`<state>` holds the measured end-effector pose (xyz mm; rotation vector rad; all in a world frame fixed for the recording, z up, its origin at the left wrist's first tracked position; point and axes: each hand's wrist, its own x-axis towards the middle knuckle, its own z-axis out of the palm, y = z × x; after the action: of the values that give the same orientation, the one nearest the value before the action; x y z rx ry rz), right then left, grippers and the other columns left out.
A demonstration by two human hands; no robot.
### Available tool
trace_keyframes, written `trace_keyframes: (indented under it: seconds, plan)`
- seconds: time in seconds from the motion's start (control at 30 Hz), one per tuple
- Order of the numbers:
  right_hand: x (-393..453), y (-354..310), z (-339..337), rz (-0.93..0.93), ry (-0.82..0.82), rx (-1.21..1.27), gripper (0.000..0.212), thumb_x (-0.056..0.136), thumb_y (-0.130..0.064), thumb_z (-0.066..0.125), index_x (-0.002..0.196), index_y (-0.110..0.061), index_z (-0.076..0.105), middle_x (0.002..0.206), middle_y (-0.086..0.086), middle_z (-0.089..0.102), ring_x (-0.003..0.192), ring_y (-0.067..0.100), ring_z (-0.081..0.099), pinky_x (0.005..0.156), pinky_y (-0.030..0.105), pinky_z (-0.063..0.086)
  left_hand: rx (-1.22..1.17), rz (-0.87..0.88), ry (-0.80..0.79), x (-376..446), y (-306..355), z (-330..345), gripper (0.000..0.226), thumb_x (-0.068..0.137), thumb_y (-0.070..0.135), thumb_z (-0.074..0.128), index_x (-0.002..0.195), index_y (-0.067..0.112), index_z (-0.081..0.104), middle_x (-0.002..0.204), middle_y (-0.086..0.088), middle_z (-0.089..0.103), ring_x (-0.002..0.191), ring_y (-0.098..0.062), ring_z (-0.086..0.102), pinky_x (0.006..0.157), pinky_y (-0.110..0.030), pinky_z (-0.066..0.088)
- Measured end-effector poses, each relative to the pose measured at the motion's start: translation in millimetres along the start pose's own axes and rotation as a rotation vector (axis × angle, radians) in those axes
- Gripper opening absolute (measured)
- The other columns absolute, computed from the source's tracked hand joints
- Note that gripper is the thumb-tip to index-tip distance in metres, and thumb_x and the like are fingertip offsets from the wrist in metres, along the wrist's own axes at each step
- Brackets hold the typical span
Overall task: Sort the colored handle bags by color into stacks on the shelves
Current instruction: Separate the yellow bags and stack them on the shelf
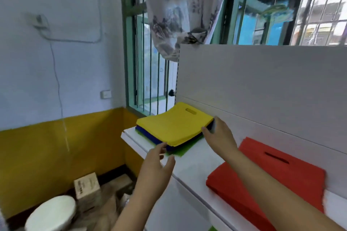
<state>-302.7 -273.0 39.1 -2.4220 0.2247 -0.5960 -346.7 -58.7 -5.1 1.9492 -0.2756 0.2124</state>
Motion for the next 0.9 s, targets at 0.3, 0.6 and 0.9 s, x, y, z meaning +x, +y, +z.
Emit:
trace_keyframes:
  seconds: [0.3, 0.6, 0.9]
  plan:
    - [106, 6, 83, 0.138, -0.088, -0.282, 0.090, 0.093, -0.054, 0.049, 0.153, -0.002, 0.007, 0.159, 0.017, 0.016, 0.145, 0.034, 0.020, 0.114, 0.043, 0.025, 0.161, 0.058, 0.016, 119, -60, -17, 0.053, 0.098, 0.038, 0.053, 0.147, 0.025, 0.039, 0.145, 0.005, 0.044, 0.131, -0.011, 0.041, 0.104, -0.028, 0.036]
    - [194, 33, 129, 0.293, -0.154, -0.672, 0.098, 0.090, -0.069, 0.038, 0.153, -0.002, 0.004, 0.154, 0.016, 0.028, 0.137, 0.039, 0.031, 0.109, 0.047, 0.031, 0.628, -0.001, -0.011, 264, -112, -12, 0.076, 0.092, 0.063, 0.044, 0.153, 0.022, 0.024, 0.159, -0.004, 0.023, 0.145, -0.026, 0.017, 0.111, -0.045, 0.030]
    - [181, 61, 155, 0.255, 0.081, -0.788, 0.060, 0.099, -0.054, 0.031, 0.143, -0.014, 0.038, 0.144, 0.003, 0.043, 0.125, 0.030, 0.038, 0.101, 0.035, 0.035, 0.862, 0.011, -0.155, 306, -152, -4, 0.065, 0.095, 0.066, 0.027, 0.150, 0.031, 0.027, 0.162, -0.008, 0.007, 0.147, -0.034, 0.000, 0.114, -0.053, 0.012]
